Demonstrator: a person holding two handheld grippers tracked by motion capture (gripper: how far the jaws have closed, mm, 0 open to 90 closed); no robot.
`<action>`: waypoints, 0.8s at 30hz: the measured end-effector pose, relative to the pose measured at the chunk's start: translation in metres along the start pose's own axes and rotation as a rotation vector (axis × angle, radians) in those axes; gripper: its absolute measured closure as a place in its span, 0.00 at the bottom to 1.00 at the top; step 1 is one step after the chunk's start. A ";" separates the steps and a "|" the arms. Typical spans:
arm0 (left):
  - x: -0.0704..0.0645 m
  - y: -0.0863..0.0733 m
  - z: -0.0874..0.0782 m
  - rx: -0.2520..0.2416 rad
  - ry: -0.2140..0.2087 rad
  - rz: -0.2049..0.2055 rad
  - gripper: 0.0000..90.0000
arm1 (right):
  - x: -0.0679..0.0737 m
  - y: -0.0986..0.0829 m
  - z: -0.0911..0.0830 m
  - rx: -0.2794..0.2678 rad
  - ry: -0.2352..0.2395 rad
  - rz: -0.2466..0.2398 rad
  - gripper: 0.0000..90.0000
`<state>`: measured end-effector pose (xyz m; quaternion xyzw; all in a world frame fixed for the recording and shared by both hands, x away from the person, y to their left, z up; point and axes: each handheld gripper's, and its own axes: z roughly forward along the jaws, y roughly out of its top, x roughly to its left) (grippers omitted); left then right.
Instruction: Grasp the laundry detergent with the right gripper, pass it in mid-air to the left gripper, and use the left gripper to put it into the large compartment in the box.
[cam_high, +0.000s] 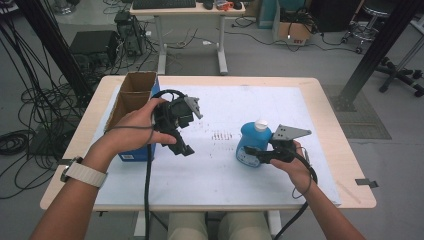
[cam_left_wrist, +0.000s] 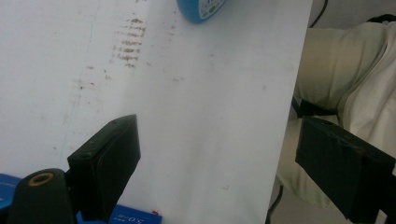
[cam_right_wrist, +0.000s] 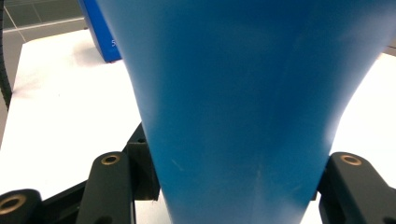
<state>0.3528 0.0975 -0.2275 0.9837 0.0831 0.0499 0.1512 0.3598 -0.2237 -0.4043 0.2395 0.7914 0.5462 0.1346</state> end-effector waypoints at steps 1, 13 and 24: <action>0.000 0.000 0.000 0.000 0.000 0.000 0.16 | 0.000 0.000 0.000 -0.001 0.002 0.000 0.47; -0.001 0.002 -0.001 0.000 0.001 0.003 0.16 | 0.000 0.001 0.000 0.006 0.001 -0.006 0.48; -0.001 0.002 -0.002 -0.003 0.004 -0.004 0.16 | 0.000 0.001 0.000 0.004 0.004 -0.006 0.48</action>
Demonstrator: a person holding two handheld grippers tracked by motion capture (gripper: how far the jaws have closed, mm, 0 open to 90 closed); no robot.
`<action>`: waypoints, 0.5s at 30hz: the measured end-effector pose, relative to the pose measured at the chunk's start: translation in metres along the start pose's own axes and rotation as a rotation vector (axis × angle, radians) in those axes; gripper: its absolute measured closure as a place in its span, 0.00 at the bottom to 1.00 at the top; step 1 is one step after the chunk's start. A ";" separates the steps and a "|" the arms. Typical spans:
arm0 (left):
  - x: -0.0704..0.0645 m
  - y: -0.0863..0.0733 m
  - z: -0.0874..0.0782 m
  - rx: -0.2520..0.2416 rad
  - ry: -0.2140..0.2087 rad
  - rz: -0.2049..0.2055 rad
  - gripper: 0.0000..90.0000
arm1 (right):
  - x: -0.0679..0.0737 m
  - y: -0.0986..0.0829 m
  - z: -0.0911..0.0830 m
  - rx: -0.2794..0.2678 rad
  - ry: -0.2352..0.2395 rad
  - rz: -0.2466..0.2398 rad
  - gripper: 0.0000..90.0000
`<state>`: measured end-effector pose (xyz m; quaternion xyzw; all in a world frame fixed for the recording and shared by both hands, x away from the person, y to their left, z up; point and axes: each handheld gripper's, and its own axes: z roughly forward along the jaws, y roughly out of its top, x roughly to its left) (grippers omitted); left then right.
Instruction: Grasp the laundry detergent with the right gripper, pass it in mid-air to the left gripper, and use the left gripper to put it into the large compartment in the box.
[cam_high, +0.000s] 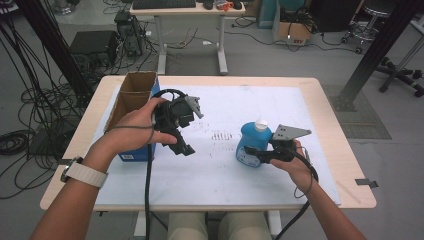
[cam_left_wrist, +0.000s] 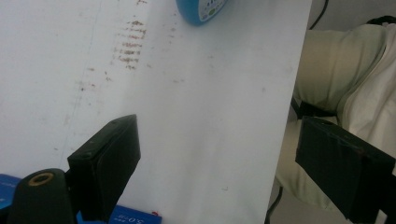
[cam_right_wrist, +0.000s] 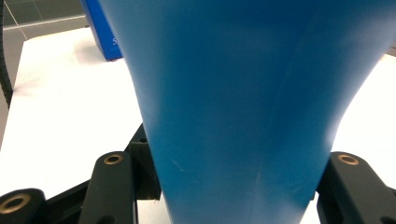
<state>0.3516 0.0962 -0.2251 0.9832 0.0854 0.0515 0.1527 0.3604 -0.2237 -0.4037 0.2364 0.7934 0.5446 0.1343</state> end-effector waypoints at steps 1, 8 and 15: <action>0.000 0.000 0.000 0.000 0.000 0.000 0.16 | 0.000 0.000 0.000 0.000 0.000 0.000 0.48; 0.000 0.001 -0.001 0.002 0.003 0.005 0.16 | -0.001 0.000 0.000 0.003 0.004 -0.004 0.48; -0.001 0.001 -0.001 0.000 0.001 0.004 0.16 | 0.000 0.000 0.000 -0.001 0.002 -0.004 0.48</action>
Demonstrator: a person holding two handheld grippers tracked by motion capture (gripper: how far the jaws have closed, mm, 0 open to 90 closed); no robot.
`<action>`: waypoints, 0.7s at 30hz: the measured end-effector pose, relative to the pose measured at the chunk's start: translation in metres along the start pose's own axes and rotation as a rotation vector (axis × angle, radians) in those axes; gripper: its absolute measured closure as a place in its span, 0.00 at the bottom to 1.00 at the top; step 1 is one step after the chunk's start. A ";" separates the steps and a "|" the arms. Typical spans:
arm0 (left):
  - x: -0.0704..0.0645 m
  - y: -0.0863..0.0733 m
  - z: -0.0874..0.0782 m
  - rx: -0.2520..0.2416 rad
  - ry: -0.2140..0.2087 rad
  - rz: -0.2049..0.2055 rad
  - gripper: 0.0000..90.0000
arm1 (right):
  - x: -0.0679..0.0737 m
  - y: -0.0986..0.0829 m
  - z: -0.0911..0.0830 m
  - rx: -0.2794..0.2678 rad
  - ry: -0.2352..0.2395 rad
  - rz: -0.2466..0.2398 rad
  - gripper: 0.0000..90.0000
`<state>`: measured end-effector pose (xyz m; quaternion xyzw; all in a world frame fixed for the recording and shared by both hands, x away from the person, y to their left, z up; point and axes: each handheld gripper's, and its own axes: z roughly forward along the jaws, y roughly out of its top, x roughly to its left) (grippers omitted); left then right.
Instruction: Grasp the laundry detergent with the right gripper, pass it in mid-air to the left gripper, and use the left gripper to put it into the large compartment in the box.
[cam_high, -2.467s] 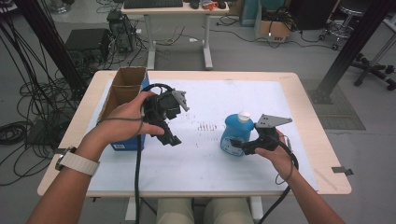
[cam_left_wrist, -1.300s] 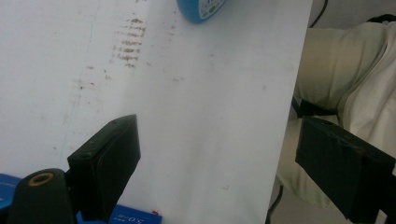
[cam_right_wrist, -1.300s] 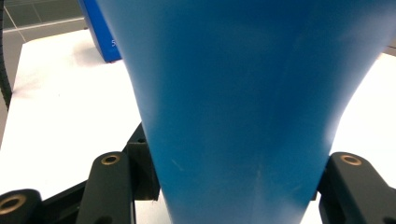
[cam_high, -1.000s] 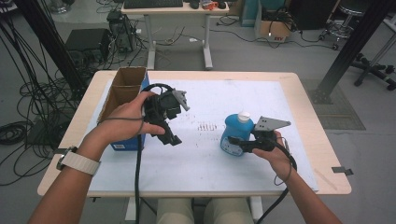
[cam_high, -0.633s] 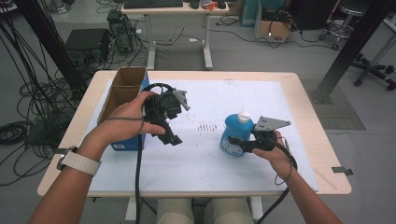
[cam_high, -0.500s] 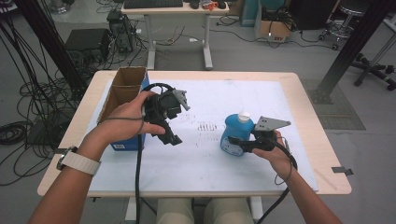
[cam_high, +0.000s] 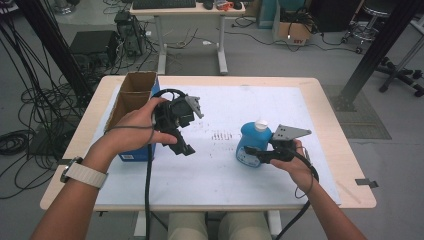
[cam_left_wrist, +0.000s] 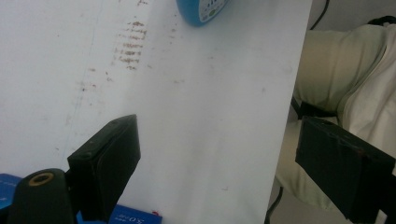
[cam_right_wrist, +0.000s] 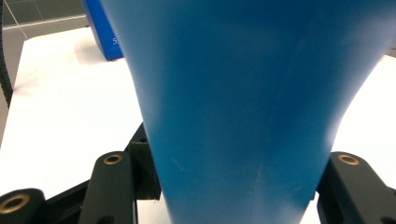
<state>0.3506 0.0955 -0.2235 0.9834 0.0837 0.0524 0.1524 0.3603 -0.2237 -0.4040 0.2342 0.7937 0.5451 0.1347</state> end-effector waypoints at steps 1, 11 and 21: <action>0.000 0.000 0.000 -0.001 0.000 -0.002 0.16 | 0.000 0.000 0.000 0.000 0.000 0.000 0.48; 0.000 0.000 0.000 -0.002 0.001 0.000 0.16 | -0.001 0.000 0.000 0.000 0.004 0.004 0.48; 0.000 0.001 0.000 -0.004 0.001 0.000 0.16 | -0.001 0.000 0.000 0.000 0.003 0.005 0.48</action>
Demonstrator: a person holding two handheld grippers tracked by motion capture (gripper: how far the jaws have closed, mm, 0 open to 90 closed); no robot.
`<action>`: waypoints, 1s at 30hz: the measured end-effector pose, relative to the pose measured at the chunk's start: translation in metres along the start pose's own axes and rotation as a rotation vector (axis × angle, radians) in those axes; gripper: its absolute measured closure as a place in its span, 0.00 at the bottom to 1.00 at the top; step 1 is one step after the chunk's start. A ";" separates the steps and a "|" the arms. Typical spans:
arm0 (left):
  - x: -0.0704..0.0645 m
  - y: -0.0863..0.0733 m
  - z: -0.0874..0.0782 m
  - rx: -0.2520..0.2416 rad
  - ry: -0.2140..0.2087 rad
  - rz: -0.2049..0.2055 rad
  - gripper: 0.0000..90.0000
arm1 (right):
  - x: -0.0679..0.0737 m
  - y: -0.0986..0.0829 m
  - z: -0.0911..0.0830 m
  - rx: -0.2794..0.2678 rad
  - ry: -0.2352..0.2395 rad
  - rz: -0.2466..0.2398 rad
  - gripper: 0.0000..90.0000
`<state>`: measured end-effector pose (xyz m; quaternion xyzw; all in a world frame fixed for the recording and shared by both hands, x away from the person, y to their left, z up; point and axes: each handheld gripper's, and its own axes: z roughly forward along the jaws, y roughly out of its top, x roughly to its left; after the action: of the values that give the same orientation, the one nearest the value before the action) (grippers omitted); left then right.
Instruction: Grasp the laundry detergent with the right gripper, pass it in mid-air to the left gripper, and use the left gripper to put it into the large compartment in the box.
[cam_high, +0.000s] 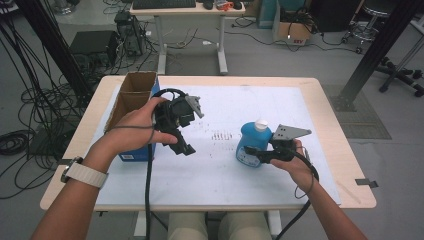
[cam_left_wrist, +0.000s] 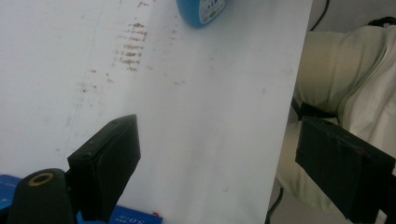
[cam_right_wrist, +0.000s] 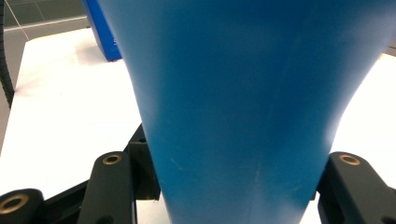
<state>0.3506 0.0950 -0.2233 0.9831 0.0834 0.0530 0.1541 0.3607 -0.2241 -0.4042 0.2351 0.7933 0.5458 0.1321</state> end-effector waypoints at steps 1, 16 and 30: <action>0.000 0.000 0.000 0.000 -0.001 0.000 0.16 | 0.000 0.000 0.000 0.000 0.000 0.000 0.48; 0.000 0.000 -0.001 -0.002 0.003 -0.002 0.16 | 0.000 0.000 0.000 0.002 -0.001 0.004 0.48; 0.000 -0.001 -0.001 -0.005 0.005 0.000 0.16 | 0.000 0.000 0.000 0.002 -0.001 0.004 0.48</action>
<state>0.3504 0.0960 -0.2224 0.9826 0.0835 0.0558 0.1564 0.3604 -0.2242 -0.4041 0.2371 0.7934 0.5451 0.1311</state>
